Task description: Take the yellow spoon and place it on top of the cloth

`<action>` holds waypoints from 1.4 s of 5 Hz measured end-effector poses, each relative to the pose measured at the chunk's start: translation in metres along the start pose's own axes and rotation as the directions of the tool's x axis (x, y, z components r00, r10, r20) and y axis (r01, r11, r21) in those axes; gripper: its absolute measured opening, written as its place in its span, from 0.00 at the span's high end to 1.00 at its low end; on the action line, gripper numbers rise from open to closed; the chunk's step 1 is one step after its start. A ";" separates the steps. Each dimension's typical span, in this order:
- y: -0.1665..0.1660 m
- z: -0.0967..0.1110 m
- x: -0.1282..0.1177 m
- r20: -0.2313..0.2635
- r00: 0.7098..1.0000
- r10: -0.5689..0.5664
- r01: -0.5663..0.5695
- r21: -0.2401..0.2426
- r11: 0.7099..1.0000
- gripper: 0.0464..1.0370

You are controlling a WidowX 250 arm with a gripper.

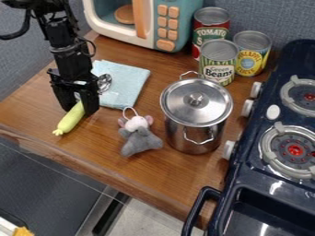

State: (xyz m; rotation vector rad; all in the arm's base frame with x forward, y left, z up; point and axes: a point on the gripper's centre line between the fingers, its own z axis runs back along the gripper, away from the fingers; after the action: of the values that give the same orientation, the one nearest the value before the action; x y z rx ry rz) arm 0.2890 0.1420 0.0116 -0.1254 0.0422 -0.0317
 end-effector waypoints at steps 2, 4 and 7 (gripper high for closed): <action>-0.010 0.030 0.011 0.094 0.995 -0.043 0.039 0.040 0.998 0.04; -0.029 0.076 0.011 0.070 0.989 -0.128 0.118 0.132 0.984 0.04; -0.031 0.081 -0.005 -0.151 0.988 0.043 -0.041 0.018 0.999 0.04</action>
State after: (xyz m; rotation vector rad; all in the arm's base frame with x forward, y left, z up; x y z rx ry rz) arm 0.2869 0.1216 0.0957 -0.1071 0.1959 0.0004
